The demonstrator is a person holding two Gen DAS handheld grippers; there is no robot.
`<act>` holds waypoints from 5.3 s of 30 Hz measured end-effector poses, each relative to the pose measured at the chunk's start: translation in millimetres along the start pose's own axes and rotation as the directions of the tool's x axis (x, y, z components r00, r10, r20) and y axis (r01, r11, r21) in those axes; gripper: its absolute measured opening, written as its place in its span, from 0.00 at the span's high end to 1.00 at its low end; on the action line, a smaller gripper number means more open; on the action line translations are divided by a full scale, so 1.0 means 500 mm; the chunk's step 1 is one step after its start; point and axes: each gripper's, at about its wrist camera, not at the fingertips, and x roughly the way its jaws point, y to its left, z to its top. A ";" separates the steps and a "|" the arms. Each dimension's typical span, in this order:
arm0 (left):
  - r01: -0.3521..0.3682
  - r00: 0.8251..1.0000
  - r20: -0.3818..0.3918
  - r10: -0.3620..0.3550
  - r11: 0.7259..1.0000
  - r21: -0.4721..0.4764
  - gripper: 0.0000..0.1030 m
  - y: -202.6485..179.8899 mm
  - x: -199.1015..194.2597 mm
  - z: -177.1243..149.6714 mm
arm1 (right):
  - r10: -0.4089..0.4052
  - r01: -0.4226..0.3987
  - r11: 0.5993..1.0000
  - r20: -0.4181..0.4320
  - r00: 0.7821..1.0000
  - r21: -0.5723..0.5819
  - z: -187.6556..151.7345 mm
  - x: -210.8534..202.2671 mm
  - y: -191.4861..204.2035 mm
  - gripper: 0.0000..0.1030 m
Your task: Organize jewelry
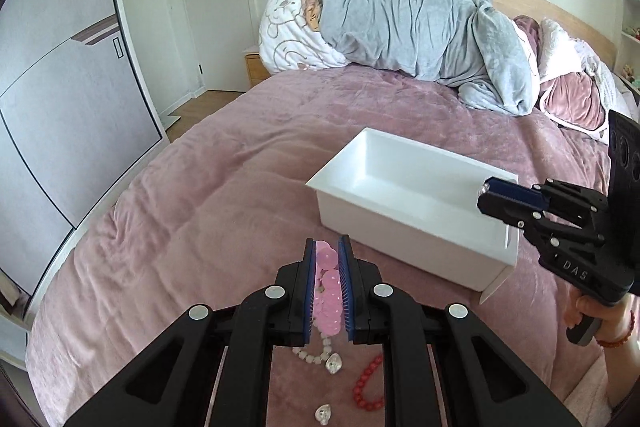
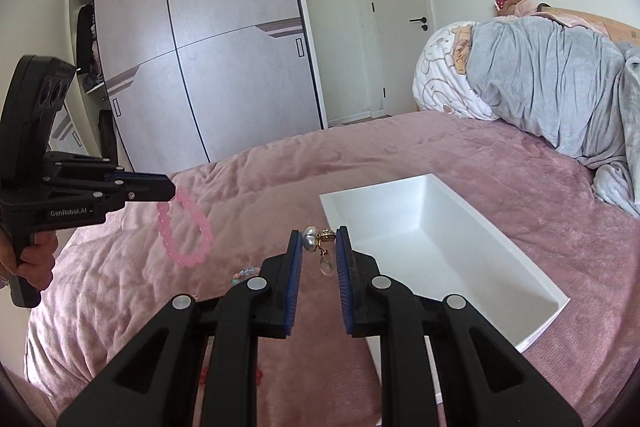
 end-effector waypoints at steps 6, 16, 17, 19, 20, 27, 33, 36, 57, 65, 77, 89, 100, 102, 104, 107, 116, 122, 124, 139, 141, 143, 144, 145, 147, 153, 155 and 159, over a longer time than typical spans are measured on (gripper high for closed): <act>0.064 0.998 -0.026 -0.064 0.998 0.024 0.84 -0.076 0.057 0.107 | -0.045 0.045 0.999 0.001 0.999 0.019 -0.005 -0.001 -0.044 0.83; 0.099 0.995 0.003 -0.099 0.995 0.018 0.84 -0.128 0.184 0.188 | -0.096 0.098 0.992 -0.031 0.995 0.080 -0.018 0.034 -0.119 0.83; 0.100 0.995 0.004 -0.100 0.995 0.008 0.84 -0.128 0.201 0.187 | -0.096 0.099 0.992 -0.040 0.995 0.083 -0.021 0.041 -0.125 0.83; 0.101 0.995 -0.003 -0.101 0.995 -0.003 0.84 -0.125 0.233 0.179 | -0.105 0.109 0.991 -0.059 0.993 0.082 -0.031 0.056 -0.132 0.83; 0.103 0.995 -0.007 -0.103 0.995 -0.004 0.84 -0.124 0.248 0.174 | -0.111 0.116 0.990 -0.067 0.992 0.080 -0.035 0.063 -0.135 0.83; 0.138 0.990 -0.042 -0.138 0.990 0.015 0.84 -0.160 0.335 0.154 | -0.130 0.140 0.986 -0.107 0.986 0.088 -0.055 0.110 -0.160 0.83; 0.142 0.989 -0.056 -0.139 0.989 0.051 0.84 -0.191 0.392 0.139 | -0.120 0.137 0.982 -0.133 0.984 0.129 -0.077 0.138 -0.196 0.82; 0.143 0.988 -0.064 -0.140 0.988 0.052 0.84 -0.197 0.413 0.135 | -0.121 0.140 0.981 -0.140 0.983 0.136 -0.082 0.146 -0.203 0.82; 0.033 0.996 0.082 -0.035 0.999 0.023 0.45 -0.102 0.282 0.120 | -0.151 0.153 0.986 -0.032 0.988 0.071 -0.024 0.088 -0.139 0.52; -0.031 0.986 0.164 0.031 1.000 0.001 0.23 0.008 0.144 0.072 | -0.130 0.133 0.988 0.042 0.991 -0.074 0.003 0.058 -0.009 0.29; -0.123 0.978 0.157 0.140 0.986 -0.115 0.05 0.194 0.063 -0.081 | -0.064 0.066 0.986 0.023 0.998 -0.154 -0.014 0.080 0.131 0.15; -0.149 0.959 0.234 0.159 0.987 -0.061 0.03 0.241 0.067 -0.228 | -0.052 0.039 0.983 -0.068 0.996 -0.178 -0.074 0.155 0.200 0.14; -0.007 0.977 0.213 0.018 0.999 -0.050 0.03 0.263 0.118 -0.319 | -0.076 0.038 0.977 -0.181 0.980 -0.209 -0.138 0.253 0.244 0.15; 0.008 0.977 0.212 -0.004 1.000 -0.015 0.03 0.256 0.125 -0.337 | -0.074 0.032 0.978 -0.198 0.978 -0.206 -0.149 0.267 0.248 0.16; 0.031 0.979 0.202 -0.035 0.999 0.025 0.03 0.246 0.133 -0.350 | -0.078 0.031 0.977 -0.216 0.973 -0.213 -0.158 0.282 0.251 0.17; 0.081 0.980 0.175 -0.092 0.994 0.070 0.04 0.233 0.141 -0.370 | -0.089 0.031 0.973 -0.248 0.965 -0.227 -0.174 0.304 0.257 0.24; 0.200 0.976 0.060 -0.209 0.971 0.127 0.28 0.209 0.181 -0.404 | -0.048 -0.038 0.972 -0.354 0.934 -0.232 -0.222 0.344 0.275 0.44; 0.224 0.974 -0.007 -0.225 0.969 0.103 0.51 0.219 0.208 -0.419 | -0.049 -0.066 0.963 -0.407 0.912 -0.263 -0.253 0.360 0.296 0.55; 0.224 0.974 -0.022 -0.223 0.970 0.095 0.55 0.221 0.217 -0.420 | -0.047 -0.072 0.963 -0.426 0.903 -0.259 -0.258 0.364 0.297 0.58; 0.259 0.964 -0.084 -0.250 0.960 0.111 0.80 0.200 0.238 -0.413 | 0.025 -0.119 0.975 -0.438 0.899 -0.189 -0.257 0.332 0.281 0.75; 0.253 0.966 -0.085 -0.245 0.962 0.102 0.80 0.199 0.238 -0.412 | 0.029 -0.121 0.975 -0.430 0.902 -0.188 -0.252 0.327 0.282 0.75; 0.249 0.966 -0.090 -0.242 0.965 0.087 0.80 0.199 0.239 -0.409 | 0.038 -0.125 0.975 -0.417 0.908 -0.183 -0.242 0.318 0.280 0.75; 0.243 0.968 -0.090 -0.236 0.967 0.078 0.80 0.200 0.239 -0.406 | 0.042 -0.125 0.976 -0.409 0.911 -0.179 -0.235 0.315 0.279 0.75; 0.236 0.969 -0.090 -0.229 0.969 0.068 0.80 0.201 0.240 -0.402 | 0.046 -0.125 0.977 -0.398 0.916 -0.175 -0.227 0.310 0.277 0.75; 0.228 0.971 -0.087 -0.224 0.973 0.033 0.80 0.205 0.239 -0.388 | 0.054 -0.124 0.978 -0.369 0.928 -0.168 -0.207 0.293 0.273 0.75; 0.200 0.980 -0.012 -0.201 0.978 -0.054 0.80 0.214 0.207 -0.312 | 0.060 -0.101 0.984 -0.265 0.962 -0.145 -0.143 0.231 0.242 0.75; 0.188 0.982 0.012 -0.187 0.980 -0.062 0.80 0.211 0.190 -0.284 | 0.054 -0.088 0.986 -0.231 0.971 -0.140 -0.124 0.211 0.232 0.75; 0.166 0.985 0.055 -0.162 0.983 -0.076 0.80 0.201 0.150 -0.232 | 0.053 -0.072 0.990 -0.156 0.986 -0.119 -0.083 0.158 0.206 0.75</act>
